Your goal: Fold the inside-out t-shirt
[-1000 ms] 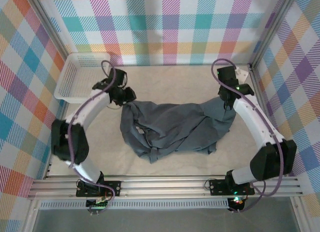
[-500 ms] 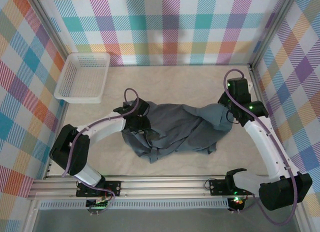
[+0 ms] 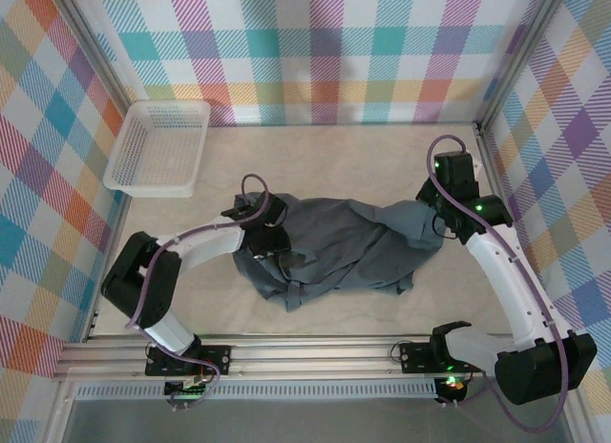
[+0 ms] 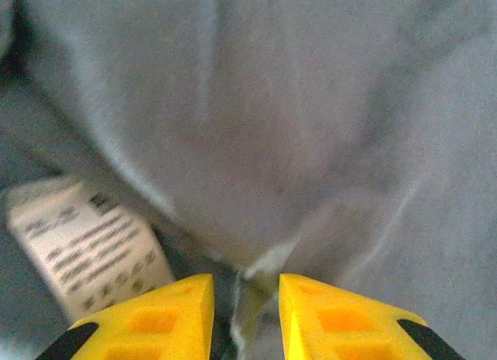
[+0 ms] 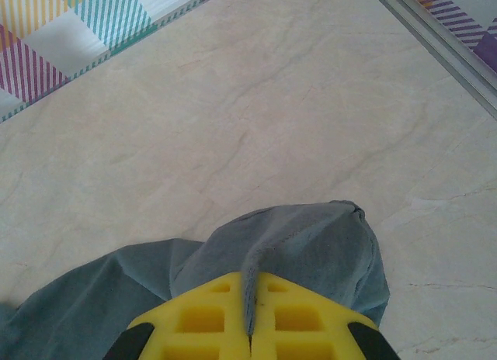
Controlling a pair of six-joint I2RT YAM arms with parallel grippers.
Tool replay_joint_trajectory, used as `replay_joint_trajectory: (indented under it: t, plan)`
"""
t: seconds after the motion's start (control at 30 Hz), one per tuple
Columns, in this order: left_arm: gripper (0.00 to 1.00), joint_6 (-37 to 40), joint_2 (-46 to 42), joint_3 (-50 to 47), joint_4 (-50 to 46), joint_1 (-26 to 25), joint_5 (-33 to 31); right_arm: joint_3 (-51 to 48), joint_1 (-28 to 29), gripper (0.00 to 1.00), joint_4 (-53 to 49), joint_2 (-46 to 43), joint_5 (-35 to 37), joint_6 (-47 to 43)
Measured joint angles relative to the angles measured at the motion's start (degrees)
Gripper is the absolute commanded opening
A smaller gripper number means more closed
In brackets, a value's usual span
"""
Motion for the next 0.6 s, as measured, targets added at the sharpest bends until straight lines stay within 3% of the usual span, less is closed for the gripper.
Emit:
replay_joint_trajectory:
  t: [0.3,0.4,0.47,0.6]
  plan:
    - [0.26,-0.02,-1.95,-1.51,0.11,0.0,0.79,-0.26,0.0,0.0,0.04,0.0,-0.02,0.02]
    - [0.17,-0.04,-0.28,-1.51,1.16,0.0,1.25,-0.26,0.0,0.0,0.04,0.0,0.0,0.0]
    - [0.0,-0.33,0.44,-1.51,1.18,0.0,1.49,-0.26,0.0,0.0,0.02,0.0,0.0,0.02]
    - [0.0,0.31,-0.26,-1.01,0.11,0.17,1.55,0.2,0.0,0.0,-0.87,0.0,0.33,0.39]
